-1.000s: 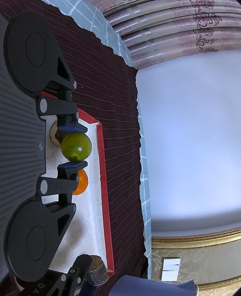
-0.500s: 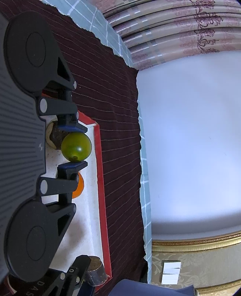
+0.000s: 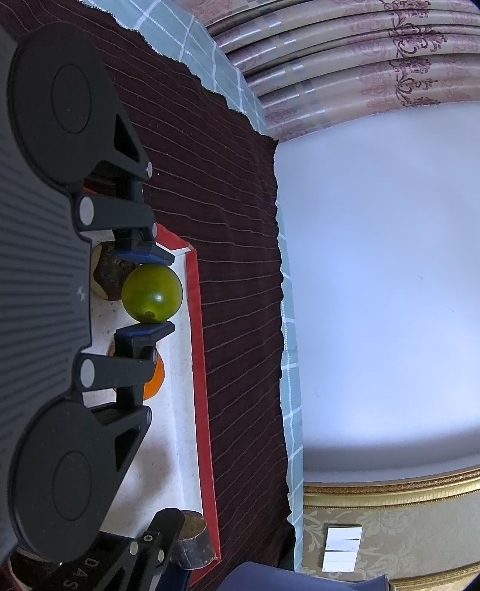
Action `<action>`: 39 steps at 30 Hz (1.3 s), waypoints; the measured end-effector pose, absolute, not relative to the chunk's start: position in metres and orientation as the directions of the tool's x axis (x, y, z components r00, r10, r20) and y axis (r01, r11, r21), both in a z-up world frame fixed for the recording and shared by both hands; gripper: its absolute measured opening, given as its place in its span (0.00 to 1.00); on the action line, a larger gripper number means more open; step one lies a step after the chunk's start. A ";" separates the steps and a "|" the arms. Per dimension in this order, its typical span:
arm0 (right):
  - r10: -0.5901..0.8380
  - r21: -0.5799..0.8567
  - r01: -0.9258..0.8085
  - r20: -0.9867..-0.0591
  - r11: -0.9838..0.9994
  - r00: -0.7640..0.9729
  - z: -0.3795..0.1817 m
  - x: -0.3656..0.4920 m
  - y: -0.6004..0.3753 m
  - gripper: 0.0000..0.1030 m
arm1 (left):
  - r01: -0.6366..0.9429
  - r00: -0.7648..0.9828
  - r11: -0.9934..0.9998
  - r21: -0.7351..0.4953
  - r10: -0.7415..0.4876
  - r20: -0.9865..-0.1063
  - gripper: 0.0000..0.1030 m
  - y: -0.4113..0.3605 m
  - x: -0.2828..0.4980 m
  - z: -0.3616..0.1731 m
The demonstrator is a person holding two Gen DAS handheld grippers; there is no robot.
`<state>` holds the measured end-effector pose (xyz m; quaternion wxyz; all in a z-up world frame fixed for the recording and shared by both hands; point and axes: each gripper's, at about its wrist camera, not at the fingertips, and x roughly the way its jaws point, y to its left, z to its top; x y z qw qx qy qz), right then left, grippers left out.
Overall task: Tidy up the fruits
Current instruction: 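Carry the green tomato with the left tool while the right tool carries the dark cylinder over the tray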
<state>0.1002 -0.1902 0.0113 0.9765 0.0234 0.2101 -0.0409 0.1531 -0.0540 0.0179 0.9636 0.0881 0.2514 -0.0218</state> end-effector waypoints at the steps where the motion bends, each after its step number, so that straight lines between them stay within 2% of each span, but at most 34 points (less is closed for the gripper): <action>1: -0.071 0.028 0.090 -0.412 0.996 0.908 0.011 0.100 -0.190 0.30 | 0.085 0.872 0.984 0.157 0.003 -0.490 0.31 -0.054 0.154 0.018; 39: -0.089 0.039 0.118 -0.437 0.992 0.895 0.004 0.108 -0.194 0.30 | 0.081 0.850 0.985 0.152 0.011 -0.526 0.31 -0.051 0.162 0.010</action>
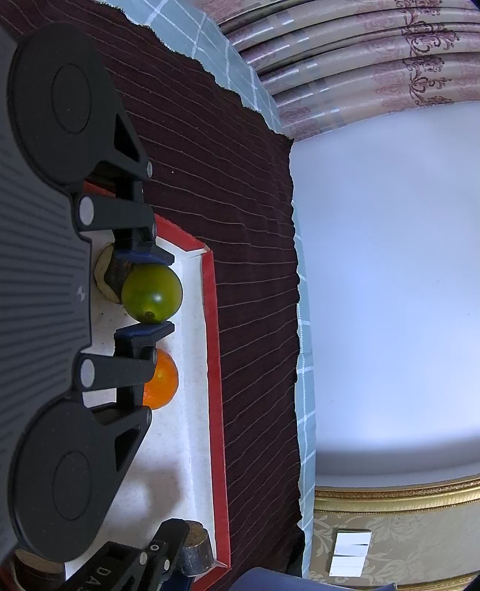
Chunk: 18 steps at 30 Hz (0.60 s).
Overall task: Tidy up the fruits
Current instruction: 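Carry the green tomato with the left tool while the right tool carries the dark cylinder over the tray, then open the right tool to drop the dark cylinder while the left tool releases the green tomato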
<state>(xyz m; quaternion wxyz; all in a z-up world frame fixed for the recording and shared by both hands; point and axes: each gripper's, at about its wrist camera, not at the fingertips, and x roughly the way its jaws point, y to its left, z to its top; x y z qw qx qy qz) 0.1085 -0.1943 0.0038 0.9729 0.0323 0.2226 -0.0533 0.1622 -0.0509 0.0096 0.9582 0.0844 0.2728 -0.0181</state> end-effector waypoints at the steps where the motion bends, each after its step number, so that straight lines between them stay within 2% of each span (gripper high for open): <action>1: -0.090 0.040 0.119 -0.436 0.992 0.895 0.004 0.108 -0.194 0.30 | 0.081 0.850 0.985 0.151 0.011 -0.527 0.31 -0.051 0.162 0.010; 7: -0.098 0.032 0.123 -0.429 0.992 0.898 0.004 0.107 -0.194 0.31 | 0.084 0.846 0.985 0.149 0.009 -0.534 0.31 -0.050 0.164 0.008; 10: -0.104 0.031 0.129 -0.423 0.991 0.900 0.004 0.106 -0.195 0.37 | 0.082 0.843 0.986 0.145 0.009 -0.537 0.31 -0.050 0.165 0.008; 18: -0.103 0.028 0.127 -0.428 0.991 0.898 0.004 0.106 -0.194 0.37 | 0.083 0.841 0.986 0.142 0.007 -0.541 0.31 -0.049 0.166 0.008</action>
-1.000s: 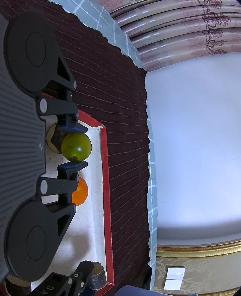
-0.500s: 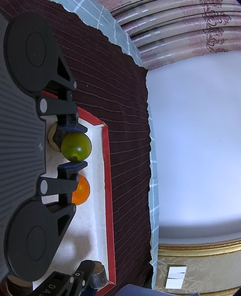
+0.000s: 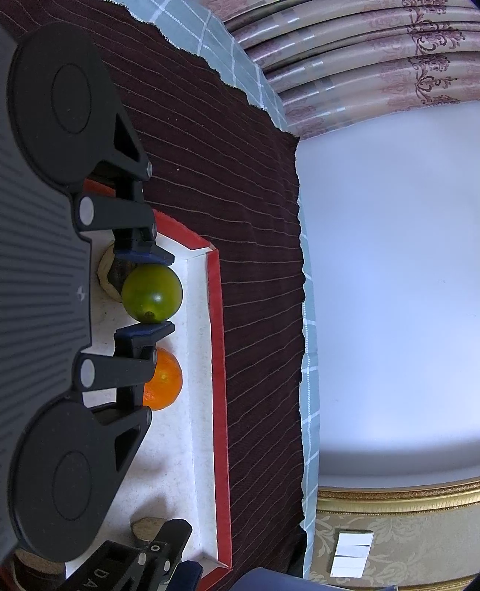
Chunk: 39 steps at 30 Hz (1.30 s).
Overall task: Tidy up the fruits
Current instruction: 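Open the right tool to drop the dark cylinder while the left tool releases the green tomato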
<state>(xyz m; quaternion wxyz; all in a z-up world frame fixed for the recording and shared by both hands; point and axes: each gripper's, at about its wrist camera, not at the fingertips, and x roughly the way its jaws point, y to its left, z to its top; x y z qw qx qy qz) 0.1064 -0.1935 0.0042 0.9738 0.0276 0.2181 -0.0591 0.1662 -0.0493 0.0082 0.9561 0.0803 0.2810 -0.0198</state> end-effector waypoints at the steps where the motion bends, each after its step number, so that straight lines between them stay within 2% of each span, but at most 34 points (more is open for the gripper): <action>1: -0.103 0.028 0.127 -0.427 0.992 0.898 0.004 0.106 -0.193 0.37 | 0.083 0.841 0.986 0.142 0.007 -0.541 0.31 -0.049 0.166 0.008; 3: -0.104 0.027 0.127 -0.426 0.992 0.899 0.004 0.106 -0.193 0.40 | 0.085 0.841 0.986 0.141 0.005 -0.541 0.31 -0.049 0.166 0.008; 4: -0.105 0.025 0.128 -0.424 0.991 0.900 0.004 0.105 -0.193 0.47 | 0.084 0.841 0.987 0.140 0.005 -0.541 0.31 -0.049 0.166 0.008; 5: -0.108 0.022 0.129 -0.419 0.991 0.901 0.005 0.105 -0.193 0.49 | 0.084 0.840 0.987 0.139 0.004 -0.542 0.31 -0.049 0.166 0.008; 8: -0.111 0.012 0.128 -0.412 0.992 0.904 0.005 0.103 -0.191 0.52 | 0.086 0.838 0.987 0.136 0.003 -0.545 0.31 -0.049 0.167 0.007; 10: -0.115 0.003 0.128 -0.410 0.992 0.905 0.005 0.102 -0.189 0.60 | 0.086 0.836 0.987 0.135 0.003 -0.549 0.31 -0.049 0.167 0.006; 13: -0.121 -0.007 0.129 -0.403 0.992 0.907 0.006 0.099 -0.187 0.63 | 0.083 0.837 0.987 0.137 0.006 -0.546 0.31 -0.049 0.166 0.006; 17: -0.132 -0.016 0.136 -0.394 0.991 0.910 0.007 0.097 -0.186 0.72 | 0.083 0.838 0.987 0.139 0.006 -0.546 0.31 -0.049 0.165 0.006; 21: -0.134 -0.019 0.138 -0.393 0.990 0.910 0.007 0.096 -0.186 0.74 | 0.083 0.837 0.987 0.135 0.004 -0.547 0.31 -0.048 0.165 0.007; 23: -0.138 -0.024 0.140 -0.390 0.990 0.910 0.007 0.096 -0.185 0.78 | 0.082 0.838 0.988 0.134 0.004 -0.546 0.31 -0.048 0.164 0.007; 25: -0.140 -0.029 0.140 -0.387 0.990 0.911 0.007 0.095 -0.184 0.79 | 0.080 0.840 0.988 0.134 0.005 -0.542 0.42 -0.047 0.164 0.007; 27: -0.145 -0.033 0.143 -0.384 0.989 0.912 0.008 0.095 -0.185 0.84 | 0.075 0.849 0.988 0.133 0.007 -0.528 0.66 -0.047 0.161 0.009; 31: -0.161 -0.043 0.156 -0.370 0.987 0.915 0.009 0.092 -0.184 0.93 | 0.069 0.871 0.987 0.146 0.012 -0.490 0.68 -0.048 0.154 0.013; 39: -0.173 -0.040 0.170 -0.366 0.985 0.915 0.010 0.089 -0.188 1.00 | 0.070 0.868 0.986 0.154 0.016 -0.496 0.68 -0.046 0.151 0.013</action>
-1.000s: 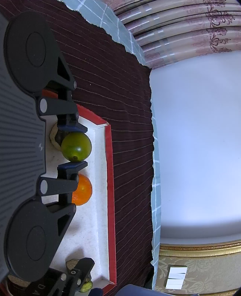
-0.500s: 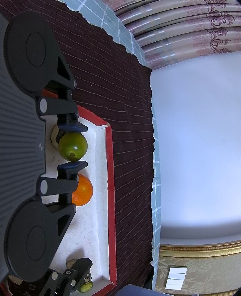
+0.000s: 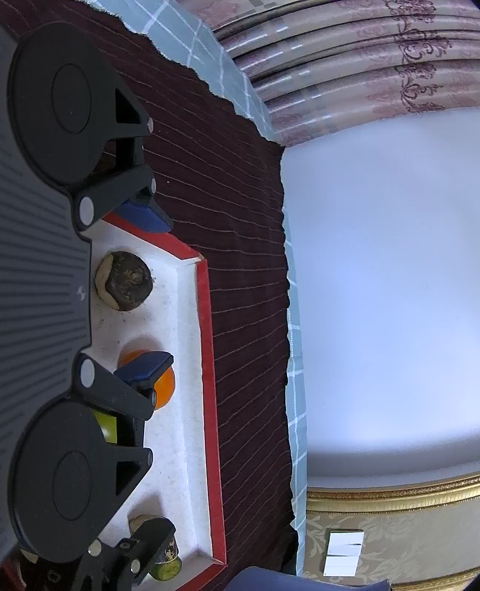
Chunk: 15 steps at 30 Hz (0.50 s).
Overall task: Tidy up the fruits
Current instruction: 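Open the right tool to drop the dark cylinder while the left tool releases the green tomato, then withdraw both open tools up and away from the tray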
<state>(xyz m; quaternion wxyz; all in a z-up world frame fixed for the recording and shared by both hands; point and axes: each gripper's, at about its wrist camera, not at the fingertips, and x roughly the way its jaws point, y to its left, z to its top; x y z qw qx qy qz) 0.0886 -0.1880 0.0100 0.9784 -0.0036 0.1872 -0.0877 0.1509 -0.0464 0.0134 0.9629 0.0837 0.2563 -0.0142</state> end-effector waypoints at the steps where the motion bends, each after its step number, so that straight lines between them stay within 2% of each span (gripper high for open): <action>1: -0.174 -0.039 0.172 -0.364 0.984 0.915 0.010 0.088 -0.188 1.00 | 0.070 0.865 0.986 0.151 0.016 -0.502 0.68 -0.045 0.151 0.013; 11: -0.169 -0.023 0.172 -0.362 0.985 0.917 0.009 0.072 -0.189 1.00 | 0.074 0.852 0.988 0.139 0.010 -0.523 0.69 -0.036 0.138 0.011; 15: -0.171 -0.006 0.180 -0.358 0.984 0.918 0.008 0.065 -0.192 1.00 | 0.070 0.856 0.987 0.143 0.014 -0.517 0.73 -0.034 0.130 0.011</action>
